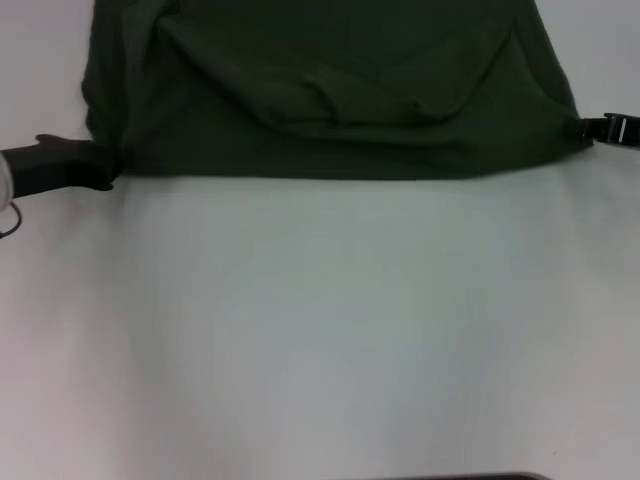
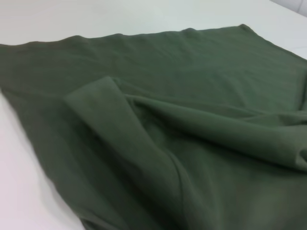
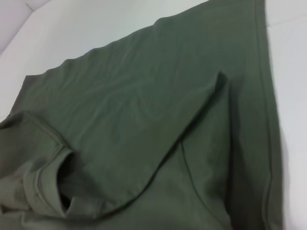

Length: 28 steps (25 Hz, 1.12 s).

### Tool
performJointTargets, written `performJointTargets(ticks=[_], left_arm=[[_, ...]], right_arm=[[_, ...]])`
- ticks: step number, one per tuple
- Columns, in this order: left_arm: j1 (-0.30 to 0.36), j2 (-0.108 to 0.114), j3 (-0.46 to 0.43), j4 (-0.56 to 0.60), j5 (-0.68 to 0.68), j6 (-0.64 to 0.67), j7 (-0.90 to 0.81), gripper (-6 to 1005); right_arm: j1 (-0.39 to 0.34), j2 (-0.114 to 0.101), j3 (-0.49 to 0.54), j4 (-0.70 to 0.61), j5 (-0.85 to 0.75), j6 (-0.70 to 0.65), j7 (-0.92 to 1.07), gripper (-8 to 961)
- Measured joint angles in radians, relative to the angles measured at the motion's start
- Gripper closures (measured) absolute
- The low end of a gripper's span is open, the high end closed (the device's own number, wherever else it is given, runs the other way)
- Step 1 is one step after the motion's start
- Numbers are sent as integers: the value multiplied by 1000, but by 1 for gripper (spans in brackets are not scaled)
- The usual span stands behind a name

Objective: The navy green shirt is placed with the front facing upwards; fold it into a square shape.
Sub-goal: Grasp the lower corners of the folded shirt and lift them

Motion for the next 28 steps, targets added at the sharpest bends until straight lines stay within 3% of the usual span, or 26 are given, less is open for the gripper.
performJointTargets(ticks=[12,28], left_arm=[[75,19,-51,53,2,184,-10,961],[181,54,-80,78,10,470,-5,961]], right_arm=[[-68,8,39,-1,45,-103,-73,899],[-219,12,113,-3,48,-227,-174,899]])
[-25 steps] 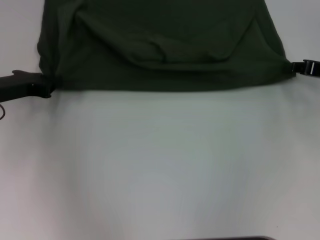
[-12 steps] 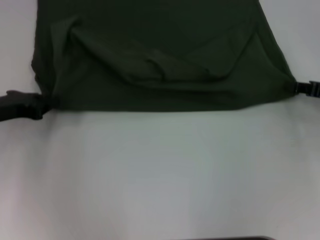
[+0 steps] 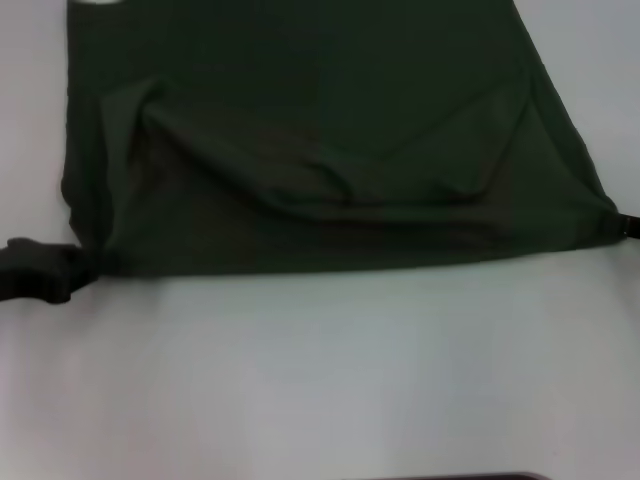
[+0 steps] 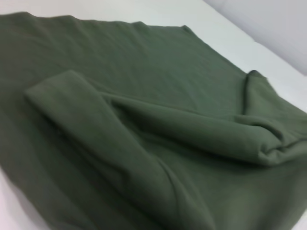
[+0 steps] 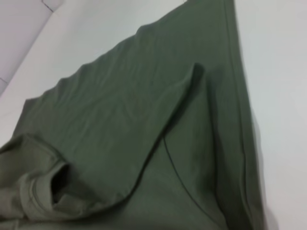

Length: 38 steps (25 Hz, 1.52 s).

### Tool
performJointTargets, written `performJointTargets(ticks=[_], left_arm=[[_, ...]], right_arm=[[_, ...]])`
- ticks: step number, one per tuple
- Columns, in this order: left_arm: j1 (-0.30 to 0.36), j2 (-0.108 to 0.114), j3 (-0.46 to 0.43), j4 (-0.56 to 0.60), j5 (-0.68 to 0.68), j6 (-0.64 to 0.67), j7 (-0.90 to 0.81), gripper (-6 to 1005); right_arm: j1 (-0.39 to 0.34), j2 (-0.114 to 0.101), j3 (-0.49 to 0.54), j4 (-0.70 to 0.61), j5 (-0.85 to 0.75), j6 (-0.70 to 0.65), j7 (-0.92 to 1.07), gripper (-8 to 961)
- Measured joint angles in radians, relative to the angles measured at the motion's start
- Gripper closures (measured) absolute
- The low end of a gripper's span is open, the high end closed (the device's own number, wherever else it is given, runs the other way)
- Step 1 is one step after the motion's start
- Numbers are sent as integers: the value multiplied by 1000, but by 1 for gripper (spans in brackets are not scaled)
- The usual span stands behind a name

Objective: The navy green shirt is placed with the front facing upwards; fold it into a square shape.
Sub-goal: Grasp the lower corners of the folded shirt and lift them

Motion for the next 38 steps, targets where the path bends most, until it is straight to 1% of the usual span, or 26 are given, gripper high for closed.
performJointTargets(ticks=[5,10,20,28,32,38], left_arm=[[14,5,-1,2,32,76,1,961],[19,13,0,2,53,141,1,961],[27,22,-3,-2,106,156,-7,962],[19,30,-6,0,149,194,-8,961],[14,32,-18,4,148,224,-4,961],[2,35,-56,31,143,286,3,961]], right_arm=[[-28,2,40,4,-1,-52,-49,899],[-53,2,51,9,-5,-111,-107,899],[-118,-2,54,5,-5,-164,-140,900],[-166,-7,85,2,-7,-195,-164,901],[-170,-9,123,1,-7,-237,-187,901],[-150,-11,134,1,-2,-280,-205,901]])
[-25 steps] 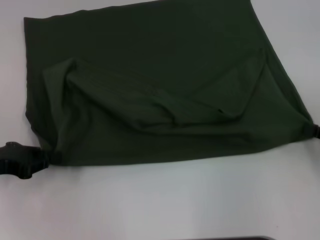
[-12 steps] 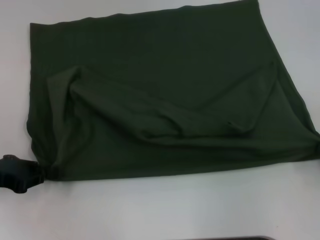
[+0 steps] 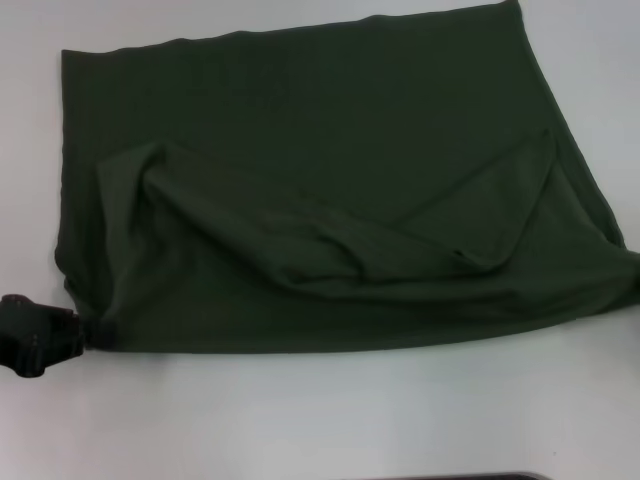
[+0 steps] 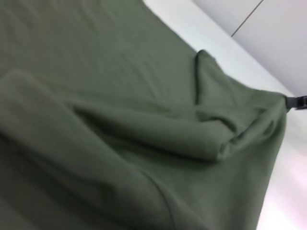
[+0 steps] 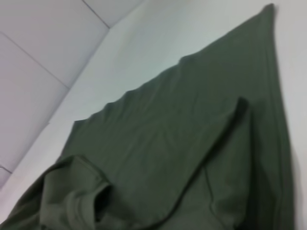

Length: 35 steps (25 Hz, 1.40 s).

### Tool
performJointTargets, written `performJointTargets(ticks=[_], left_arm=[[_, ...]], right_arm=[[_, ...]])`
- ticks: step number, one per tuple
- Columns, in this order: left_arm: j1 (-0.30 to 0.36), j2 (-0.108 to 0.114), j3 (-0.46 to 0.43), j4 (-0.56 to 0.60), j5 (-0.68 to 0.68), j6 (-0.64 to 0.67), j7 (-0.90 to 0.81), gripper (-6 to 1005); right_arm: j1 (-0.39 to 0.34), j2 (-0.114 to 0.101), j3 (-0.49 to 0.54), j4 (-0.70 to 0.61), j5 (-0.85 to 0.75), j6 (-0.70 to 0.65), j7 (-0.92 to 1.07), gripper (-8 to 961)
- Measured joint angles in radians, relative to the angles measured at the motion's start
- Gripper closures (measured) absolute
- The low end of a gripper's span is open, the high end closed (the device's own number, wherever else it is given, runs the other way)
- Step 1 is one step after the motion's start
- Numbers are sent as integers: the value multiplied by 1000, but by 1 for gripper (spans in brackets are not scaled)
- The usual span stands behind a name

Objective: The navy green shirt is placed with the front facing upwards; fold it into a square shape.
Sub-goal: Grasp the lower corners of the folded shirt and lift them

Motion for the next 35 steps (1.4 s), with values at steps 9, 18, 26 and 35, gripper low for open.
performJointTargets(ticks=[9,18,26,35], left_arm=[[-10,5,-129,50,-1,95,17,961],[-22,17,-152,64,1,133,17,961],[-37,22,-189,103,-3,174,12,962],[-60,23,-234,115,-66,184,16,962]], right_arm=[[44,-2,88,-56,2,-96,5,901],[97,-4,103,-107,0,-151,72,901],[116,-26,156,-113,4,-218,77,902],[161,-32,175,-133,5,-244,101,902]])
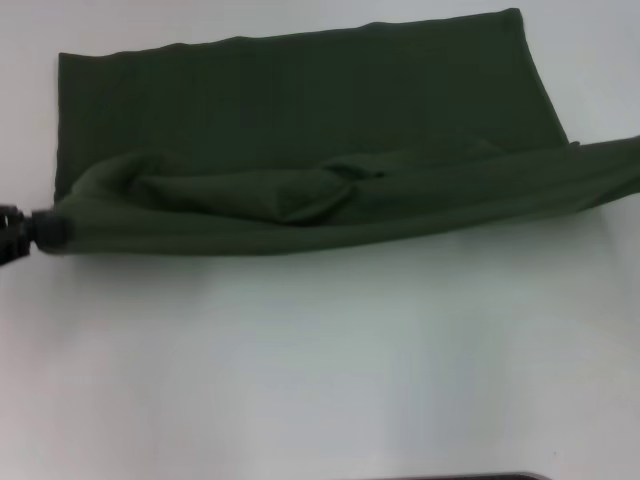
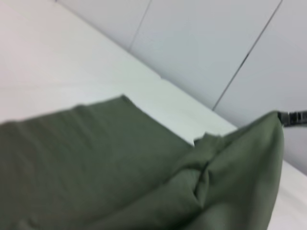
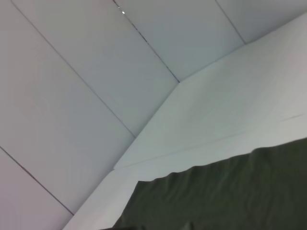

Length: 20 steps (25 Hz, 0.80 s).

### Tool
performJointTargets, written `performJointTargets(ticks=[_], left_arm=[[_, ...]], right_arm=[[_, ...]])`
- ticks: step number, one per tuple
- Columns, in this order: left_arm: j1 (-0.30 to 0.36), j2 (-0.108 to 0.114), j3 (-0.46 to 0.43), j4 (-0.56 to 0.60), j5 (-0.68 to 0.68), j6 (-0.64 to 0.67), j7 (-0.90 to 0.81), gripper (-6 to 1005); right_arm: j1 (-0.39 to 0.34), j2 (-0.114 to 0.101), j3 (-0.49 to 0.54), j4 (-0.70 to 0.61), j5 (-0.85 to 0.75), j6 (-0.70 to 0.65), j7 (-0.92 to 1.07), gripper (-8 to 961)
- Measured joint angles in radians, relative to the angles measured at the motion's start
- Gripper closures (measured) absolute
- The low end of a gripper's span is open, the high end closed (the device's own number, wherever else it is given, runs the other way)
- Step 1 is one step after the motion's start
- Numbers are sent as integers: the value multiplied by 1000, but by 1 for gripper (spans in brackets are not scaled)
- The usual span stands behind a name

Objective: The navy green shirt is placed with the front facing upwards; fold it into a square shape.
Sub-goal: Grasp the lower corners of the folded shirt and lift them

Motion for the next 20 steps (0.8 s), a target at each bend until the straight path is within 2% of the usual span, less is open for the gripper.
performJointTargets(ticks=[6,12,20], left_arm=[[-4,1,-37,-4,-15,4,1,962],[3,4,-69,-4,-13,17,-4,962],[40,3,-63,-10,-6,27,-4,962]], right_arm=[[1,0,3,-1,7,-9,1,902],[-19,-10,15,1,30,-14,1,902],[-42,3,10,4,26,-14,-8,901]])
